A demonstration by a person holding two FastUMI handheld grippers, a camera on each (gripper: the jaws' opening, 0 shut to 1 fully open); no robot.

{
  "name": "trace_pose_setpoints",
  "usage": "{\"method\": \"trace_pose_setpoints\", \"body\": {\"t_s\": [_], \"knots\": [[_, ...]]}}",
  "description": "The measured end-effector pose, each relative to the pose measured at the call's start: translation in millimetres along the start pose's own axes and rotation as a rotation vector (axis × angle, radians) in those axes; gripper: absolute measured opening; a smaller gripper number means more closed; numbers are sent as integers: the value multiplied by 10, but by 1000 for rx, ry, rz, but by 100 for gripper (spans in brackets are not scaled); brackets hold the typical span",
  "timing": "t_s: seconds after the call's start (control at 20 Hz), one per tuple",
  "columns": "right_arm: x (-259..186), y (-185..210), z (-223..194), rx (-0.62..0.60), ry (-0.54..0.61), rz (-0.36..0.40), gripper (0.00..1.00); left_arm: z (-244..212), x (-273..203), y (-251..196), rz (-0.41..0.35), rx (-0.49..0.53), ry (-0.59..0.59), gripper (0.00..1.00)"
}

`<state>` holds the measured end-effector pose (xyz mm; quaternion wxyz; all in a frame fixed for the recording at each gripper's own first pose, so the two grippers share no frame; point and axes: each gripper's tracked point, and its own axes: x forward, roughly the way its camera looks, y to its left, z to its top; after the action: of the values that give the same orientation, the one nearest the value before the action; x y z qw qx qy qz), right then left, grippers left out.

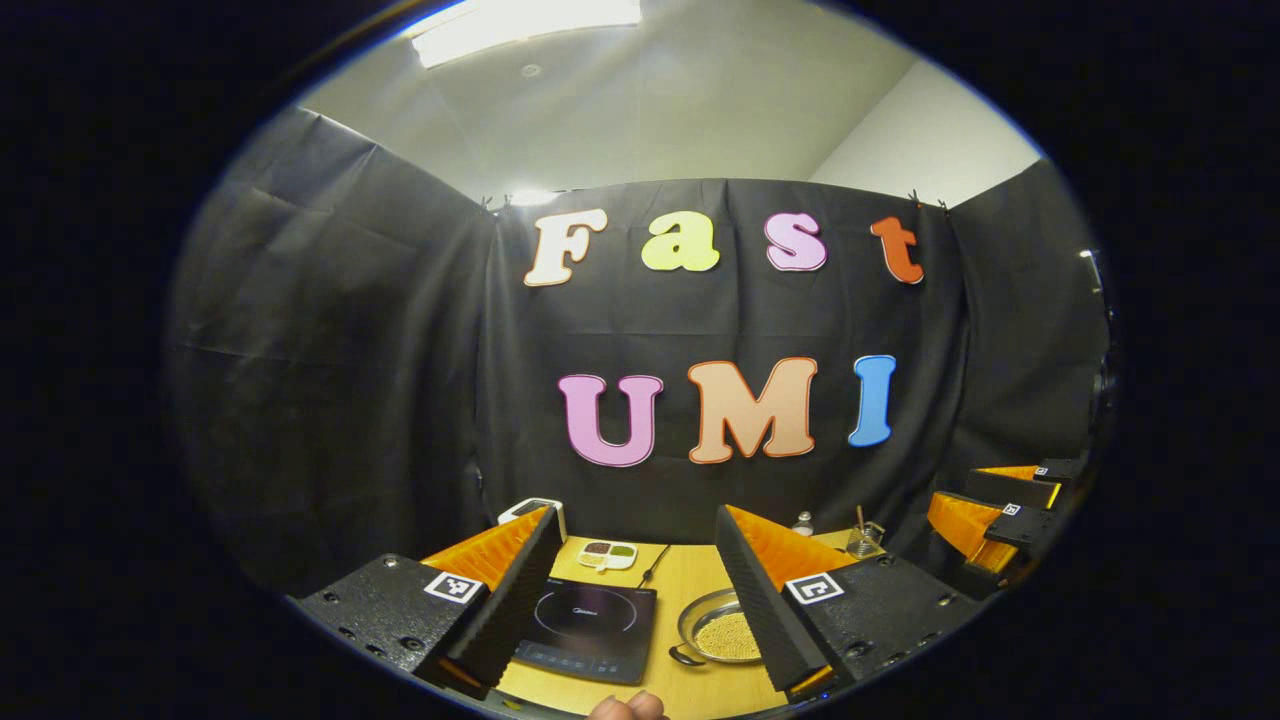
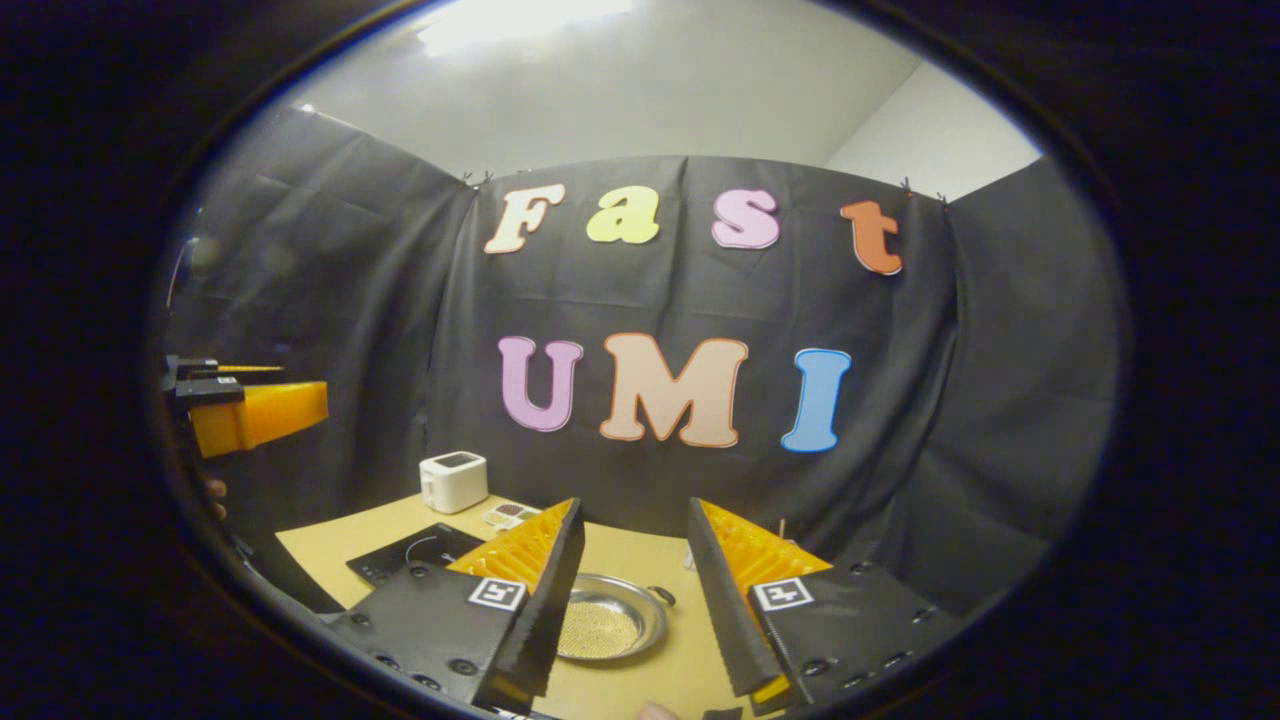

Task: First push the handle of the pot to place it horizontally, then grasp the pot with both hands and set it on the induction cooktop.

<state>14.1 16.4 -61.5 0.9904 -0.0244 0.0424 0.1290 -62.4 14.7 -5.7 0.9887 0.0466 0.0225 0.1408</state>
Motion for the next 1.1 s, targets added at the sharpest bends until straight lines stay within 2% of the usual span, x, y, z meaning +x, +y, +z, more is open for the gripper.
{"method": "trace_pose_setpoints", "body": {"t_s": [0.05, 0.15, 0.2, 0.25, 0.3, 0.35, 0.4, 0.5, 0.55, 0.6, 0.7, 0.75, 0.85, 0.9, 0.95, 1.0, 1.1], "knots": [[-23, -6, -48, -8, 5, 7, 67, -5, -37, 6, 9, 11, 4, 94], [-15, -50, -120, -9, 11, -3, 51, 8, -98, -23, 18, 23, 8, 94], [5, -73, -166, 2, 24, -13, 34, 2, -132, -15, 22, 28, 8, 90], [-2, -52, -244, 22, 43, -11, 28, 3, -146, -9, 25, 31, 8, 94], [-3, 14, -284, 47, 56, 13, 14, 9, -154, -4, 24, 30, 6, 90], [44, 59, -328, 69, 71, 23, 13, 16, -145, -9, 22, 28, 5, 94], [52, 72, -395, 83, 86, 27, 13, 13, -129, 12, 21, 27, 0, 91], [33, 153, -496, 126, 132, 41, 4, 0, -80, 71, 17, 16, -6, 94], [0, 192, -556, 141, 146, 35, 3, -15, -43, 93, 13, 8, -5, 94], [30, 271, -591, 153, 145, 61, 2, -46, 14, 128, 7, 2, -4, 91], [107, 402, -682, 143, 169, 76, 2, -113, 151, 238, -7, -6, -5, 91], [153, 479, -765, 136, 186, 78, 2, -123, 237, 288, -20, -12, -10, 94], [263, 598, -951, 139, 232, 60, 2, -181, 461, 382, -61, -16, -20, 91], [331, 641, -1035, 145, 255, 35, 2, -245, 589, 421, -88, -16, -19, 94], [387, 712, -1144, 152, 285, 15, 7, -315, 716, 469, -115, -13, -13, 91], [445, 781, -1243, 152, 313, -1, 3, -371, 832, 541, -136, -15, -12, 91], [530, 900, -1429, 135, 370, -39, 2, -453, 1078, 647, -177, -28, -19, 94]]}}
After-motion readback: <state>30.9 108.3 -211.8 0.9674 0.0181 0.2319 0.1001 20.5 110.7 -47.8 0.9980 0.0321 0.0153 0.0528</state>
